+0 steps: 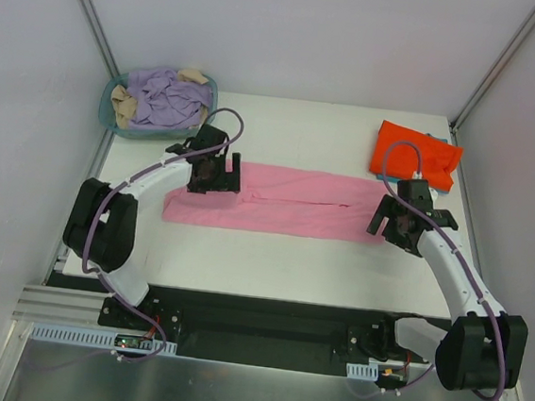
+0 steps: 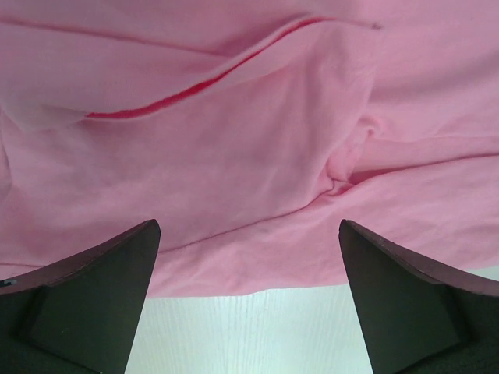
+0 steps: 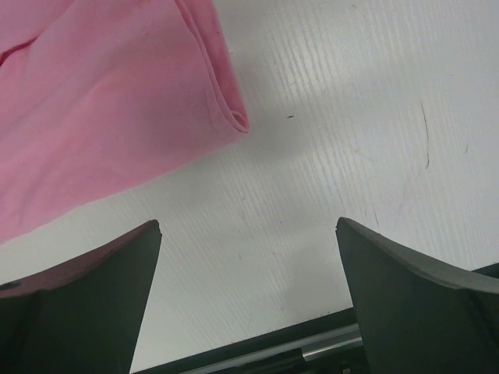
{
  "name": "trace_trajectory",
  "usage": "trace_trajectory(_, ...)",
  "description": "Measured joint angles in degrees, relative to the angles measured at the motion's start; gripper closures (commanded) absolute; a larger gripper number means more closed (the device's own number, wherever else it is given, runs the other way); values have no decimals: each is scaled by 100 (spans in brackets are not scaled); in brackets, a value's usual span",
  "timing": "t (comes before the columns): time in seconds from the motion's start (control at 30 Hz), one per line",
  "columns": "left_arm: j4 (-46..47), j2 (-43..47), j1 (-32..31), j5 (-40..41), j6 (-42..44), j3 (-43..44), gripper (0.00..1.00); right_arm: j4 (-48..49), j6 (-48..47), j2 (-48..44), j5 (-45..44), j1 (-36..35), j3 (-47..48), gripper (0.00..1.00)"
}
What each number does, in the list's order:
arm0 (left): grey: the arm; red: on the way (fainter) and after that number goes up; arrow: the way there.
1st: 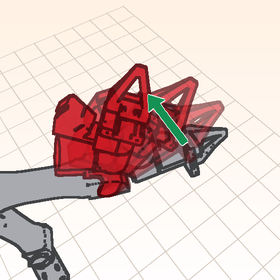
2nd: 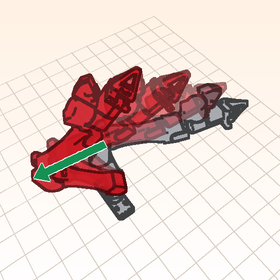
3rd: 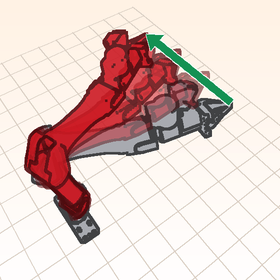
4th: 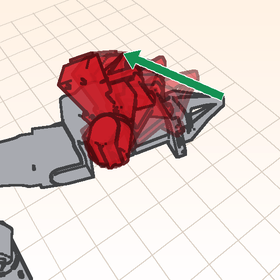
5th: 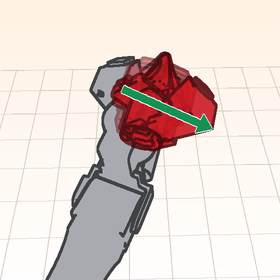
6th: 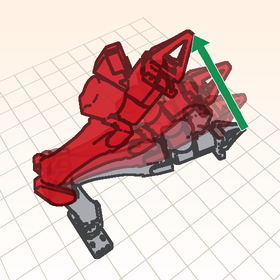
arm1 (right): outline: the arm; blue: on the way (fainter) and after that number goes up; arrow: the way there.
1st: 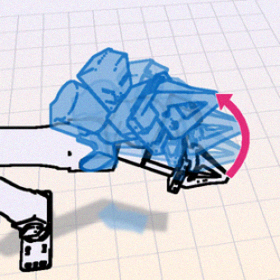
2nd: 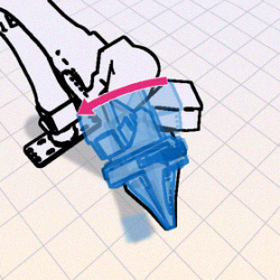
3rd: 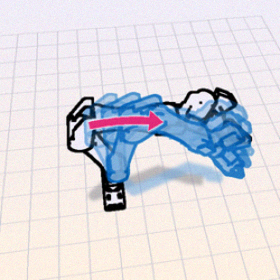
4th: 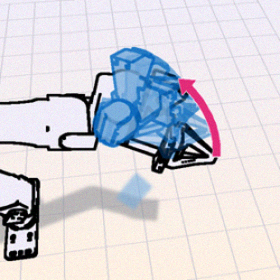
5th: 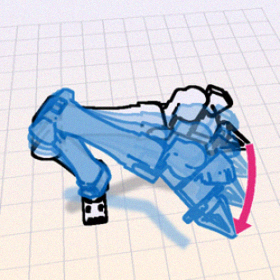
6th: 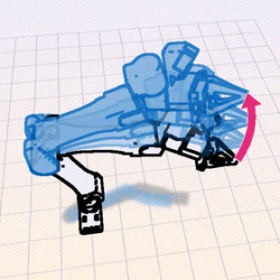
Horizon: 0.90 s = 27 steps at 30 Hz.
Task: Fold and stack the t-shirts
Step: Fold the other side of the tshirt into a rectangle
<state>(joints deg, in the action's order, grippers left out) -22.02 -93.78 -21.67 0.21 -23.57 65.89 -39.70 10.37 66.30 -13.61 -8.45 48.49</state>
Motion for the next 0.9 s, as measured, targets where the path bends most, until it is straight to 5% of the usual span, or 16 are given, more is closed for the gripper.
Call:
trace_trajectory(0.27,39,-879,101,39,-236,197,1,31,-24,9,85,0,-61,0)
trace_trajectory(0.57,129,-2243,658,52,-57,1912,1,28,-44,-9,42,0,-61,0)
trace_trajectory(0.9,221,-2540,704,46,323,3209,1,33,-63,-57,57,0,-61,0)
